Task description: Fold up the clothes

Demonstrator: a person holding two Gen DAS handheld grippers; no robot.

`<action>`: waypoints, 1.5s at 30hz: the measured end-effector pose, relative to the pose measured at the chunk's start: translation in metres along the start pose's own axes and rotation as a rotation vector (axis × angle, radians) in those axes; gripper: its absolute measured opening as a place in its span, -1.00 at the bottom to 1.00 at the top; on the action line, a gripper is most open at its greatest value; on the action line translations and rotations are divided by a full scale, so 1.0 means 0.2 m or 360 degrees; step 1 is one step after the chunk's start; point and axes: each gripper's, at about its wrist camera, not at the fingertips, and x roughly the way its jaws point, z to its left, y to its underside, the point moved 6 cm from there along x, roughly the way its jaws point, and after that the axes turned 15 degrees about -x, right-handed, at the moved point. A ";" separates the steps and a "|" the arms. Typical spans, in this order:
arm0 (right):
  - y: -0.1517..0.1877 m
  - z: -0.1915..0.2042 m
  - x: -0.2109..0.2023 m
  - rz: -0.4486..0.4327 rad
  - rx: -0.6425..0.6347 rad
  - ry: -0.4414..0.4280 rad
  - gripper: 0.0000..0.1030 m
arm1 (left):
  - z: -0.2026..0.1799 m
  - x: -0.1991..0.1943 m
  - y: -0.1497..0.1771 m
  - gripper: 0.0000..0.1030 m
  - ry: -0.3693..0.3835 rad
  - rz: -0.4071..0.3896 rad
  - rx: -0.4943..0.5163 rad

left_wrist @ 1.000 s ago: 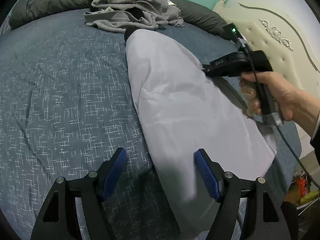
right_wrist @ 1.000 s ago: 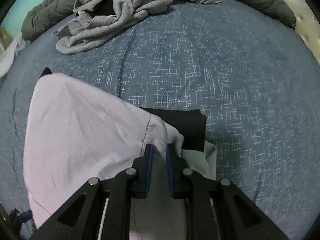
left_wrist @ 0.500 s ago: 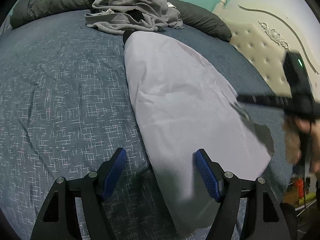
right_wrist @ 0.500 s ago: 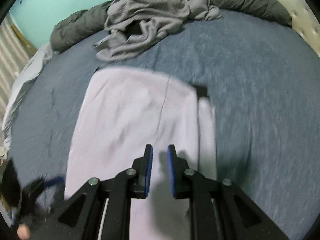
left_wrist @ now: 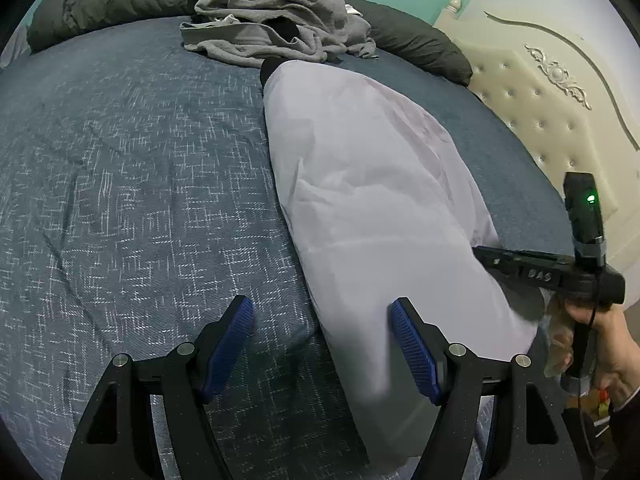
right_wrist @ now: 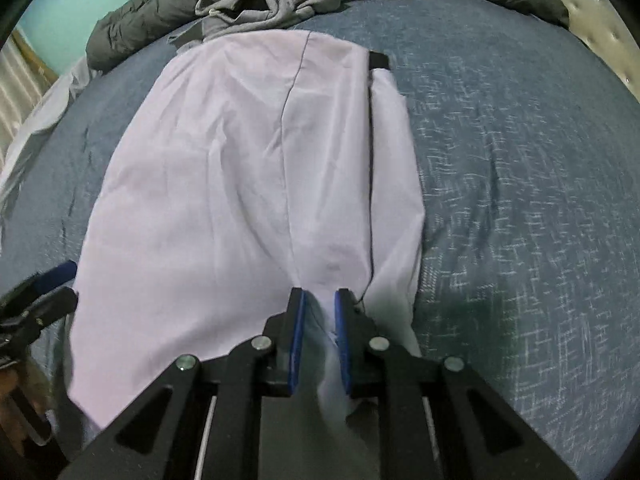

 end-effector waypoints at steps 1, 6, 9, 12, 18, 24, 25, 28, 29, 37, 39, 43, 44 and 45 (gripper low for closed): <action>0.00 0.00 0.00 -0.0010 0.0012 -0.0009 -0.73 | 0.01 0.00 0.00 0.46 0.0000 0.0000 -0.0005; 0.04 -0.08 -0.19 -0.0210 0.0166 -0.0068 -0.72 | 0.03 -0.03 -0.01 0.46 -0.0001 -0.0018 -0.0036; 0.12 -0.15 -0.33 -0.0349 0.0270 -0.0058 -0.71 | 0.05 -0.05 -0.01 0.46 -0.0001 -0.0031 -0.0062; 0.17 -0.20 -0.38 -0.0392 0.0348 -0.0127 -0.67 | 0.07 -0.06 -0.01 0.46 0.0000 -0.0033 -0.0100; 0.24 -0.22 -0.41 -0.0425 0.0408 -0.0183 -0.28 | 0.07 -0.07 0.02 0.46 -0.0010 -0.0035 -0.0122; 0.26 -0.19 -0.51 -0.0577 0.0302 -0.0081 -0.28 | 0.06 -0.11 0.02 0.46 -0.0004 -0.0078 -0.0144; 0.26 -0.18 -0.53 -0.0602 0.0285 -0.0065 -0.28 | 0.06 -0.11 0.03 0.46 -0.0012 -0.0079 -0.0145; 0.24 -0.12 -0.46 -0.0528 0.0153 -0.0032 -0.35 | 0.07 -0.10 0.05 0.46 -0.0029 -0.0082 -0.0158; 0.23 -0.10 -0.44 -0.0497 0.0105 -0.0022 -0.62 | 0.08 -0.10 0.06 0.46 -0.0031 -0.0082 -0.0168; 0.33 -0.11 -0.25 -0.0299 0.0063 0.0005 -0.74 | 0.07 -0.13 0.10 0.46 -0.0010 -0.0113 -0.0212; 0.34 -0.11 -0.23 -0.0281 0.0061 0.0007 -0.74 | 0.06 -0.13 0.11 0.46 -0.0004 -0.0107 -0.0215; 0.36 -0.11 -0.24 -0.0252 0.0099 -0.0028 -0.75 | 0.08 -0.11 0.12 0.51 0.0018 -0.0067 -0.0247; 0.36 -0.12 -0.24 -0.0243 0.0100 -0.0039 -0.75 | 0.08 -0.11 0.13 0.52 0.0032 -0.0053 -0.0260; 0.36 -0.13 -0.26 -0.0249 0.0134 -0.0075 -0.75 | 0.08 -0.11 0.13 0.53 0.0052 -0.0037 -0.0267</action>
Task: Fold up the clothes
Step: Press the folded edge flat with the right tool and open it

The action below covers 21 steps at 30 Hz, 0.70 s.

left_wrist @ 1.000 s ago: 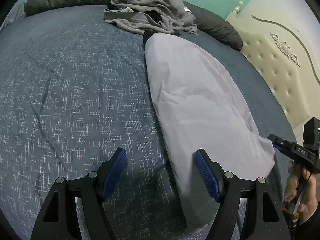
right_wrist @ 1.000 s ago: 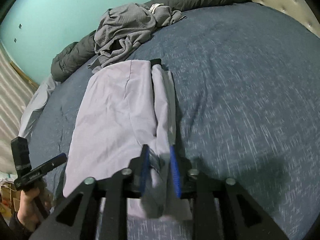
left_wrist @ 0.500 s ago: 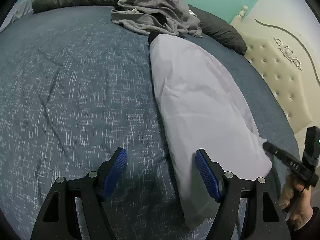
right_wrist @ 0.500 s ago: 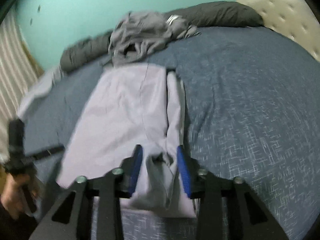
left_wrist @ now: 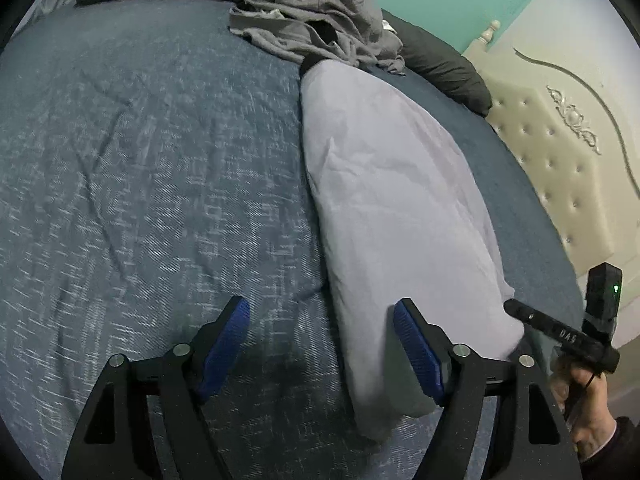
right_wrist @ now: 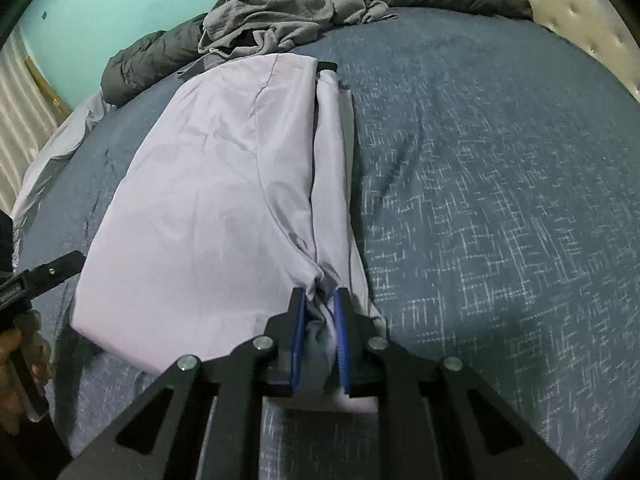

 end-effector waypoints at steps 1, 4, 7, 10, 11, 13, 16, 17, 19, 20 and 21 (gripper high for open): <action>0.00 -0.02 -0.02 -0.0012 0.0052 -0.0043 -0.73 | 0.00 0.01 0.00 0.54 0.0014 0.0017 -0.0003; -0.01 -0.07 -0.08 -0.0039 0.0191 -0.0108 -0.25 | -0.02 0.02 0.02 0.54 0.0027 0.0050 0.0016; -0.02 -0.13 -0.11 -0.0054 0.0291 -0.0172 -0.10 | -0.05 0.04 0.04 0.55 0.0041 0.0091 0.0051; -0.04 -0.13 -0.09 -0.0014 0.0347 -0.0242 0.03 | -0.06 0.07 0.06 0.55 0.0071 0.0137 0.0037; -0.04 -0.12 -0.08 -0.0005 0.0362 -0.0276 0.03 | -0.06 0.08 0.07 0.56 0.0085 0.0151 0.0016; -0.05 -0.09 -0.07 -0.0018 0.0385 -0.0357 0.04 | -0.05 0.11 0.07 0.56 0.0103 0.0169 -0.0016; -0.06 -0.04 -0.06 0.0009 0.0333 -0.0350 0.21 | -0.07 0.13 0.07 0.56 0.0103 0.0179 -0.0003; -0.05 -0.03 -0.04 0.0033 0.0319 -0.0344 0.21 | -0.08 0.14 0.08 0.56 0.0109 0.0187 0.0004; -0.03 -0.01 -0.01 0.0085 0.0274 -0.0319 0.22 | -0.09 0.16 0.08 0.56 0.0117 0.0204 0.0014; -0.03 0.00 0.01 0.0111 0.0249 -0.0304 0.23 | -0.09 0.17 0.07 0.56 0.0117 0.0212 0.0019; -0.03 0.00 0.03 0.0124 0.0226 -0.0287 0.23 | -0.09 0.17 0.07 0.56 0.0106 0.0214 0.0025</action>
